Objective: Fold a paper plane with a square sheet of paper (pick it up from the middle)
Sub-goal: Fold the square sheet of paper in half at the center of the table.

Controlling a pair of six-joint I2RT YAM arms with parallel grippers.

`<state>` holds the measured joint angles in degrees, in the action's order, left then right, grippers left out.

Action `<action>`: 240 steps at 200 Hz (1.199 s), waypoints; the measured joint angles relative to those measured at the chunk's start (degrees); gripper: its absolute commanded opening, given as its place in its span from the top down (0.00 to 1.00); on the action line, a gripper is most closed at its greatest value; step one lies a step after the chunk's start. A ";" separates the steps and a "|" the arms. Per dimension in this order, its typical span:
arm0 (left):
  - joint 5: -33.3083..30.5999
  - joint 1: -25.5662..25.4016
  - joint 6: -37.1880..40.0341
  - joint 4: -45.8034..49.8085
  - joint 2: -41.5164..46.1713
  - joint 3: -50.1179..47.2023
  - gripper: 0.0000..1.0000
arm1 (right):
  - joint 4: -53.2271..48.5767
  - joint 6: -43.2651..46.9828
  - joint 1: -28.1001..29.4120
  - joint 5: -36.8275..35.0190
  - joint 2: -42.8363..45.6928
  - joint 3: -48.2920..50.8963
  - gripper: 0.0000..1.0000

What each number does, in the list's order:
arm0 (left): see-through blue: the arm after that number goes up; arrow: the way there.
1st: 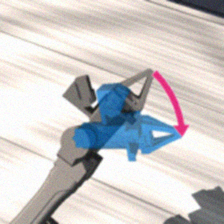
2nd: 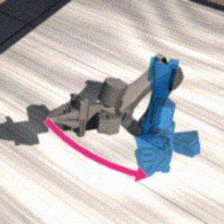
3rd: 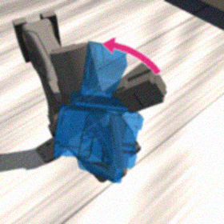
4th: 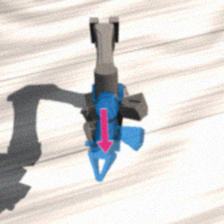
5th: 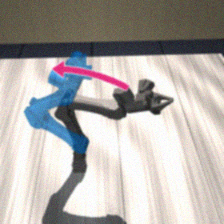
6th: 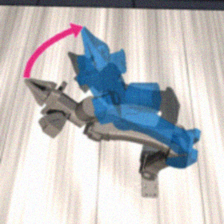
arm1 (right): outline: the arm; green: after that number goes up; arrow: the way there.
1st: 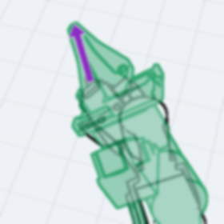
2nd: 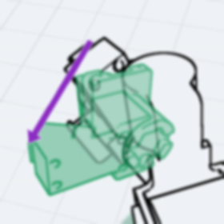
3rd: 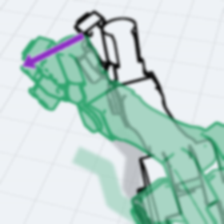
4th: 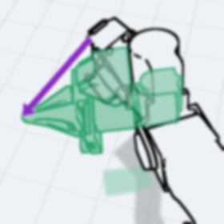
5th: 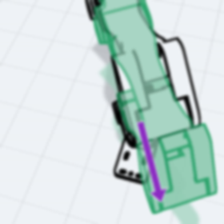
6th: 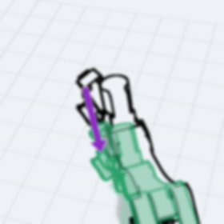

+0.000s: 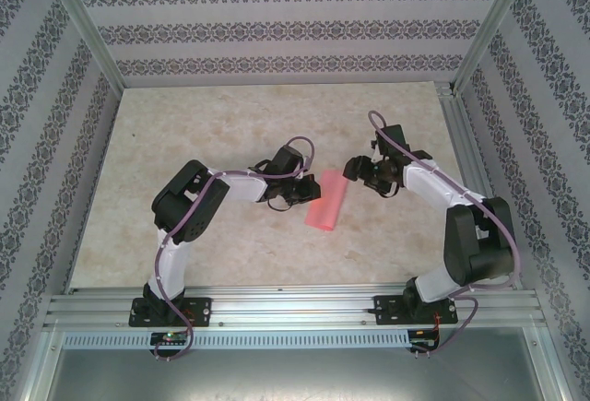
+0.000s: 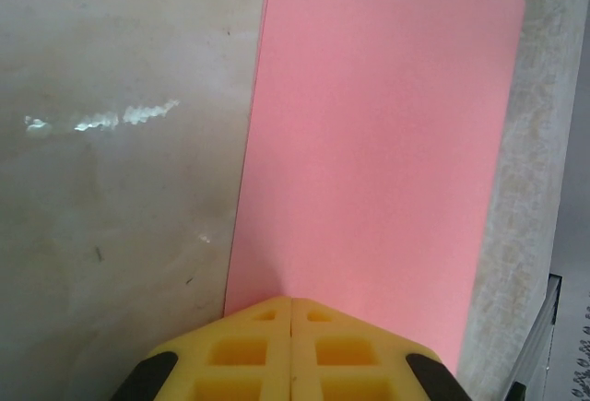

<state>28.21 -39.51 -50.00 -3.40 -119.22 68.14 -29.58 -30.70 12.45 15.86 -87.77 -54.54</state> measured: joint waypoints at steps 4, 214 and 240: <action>0.00 0.00 0.02 0.02 -0.07 0.09 0.92 | 0.17 -0.09 0.00 0.37 -0.17 0.20 0.35; 1.31 -0.07 0.42 0.35 -0.48 0.81 0.91 | 15.85 -7.15 0.68 16.37 -7.02 5.53 0.75; 1.36 -0.07 0.42 0.37 -0.48 0.83 0.91 | 15.61 -6.71 0.68 16.37 -7.89 5.53 0.75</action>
<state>29.56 -39.57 -49.58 -3.03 -119.70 68.97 -13.98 -37.41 13.13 32.23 -95.66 -49.01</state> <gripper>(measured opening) 0.089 0.250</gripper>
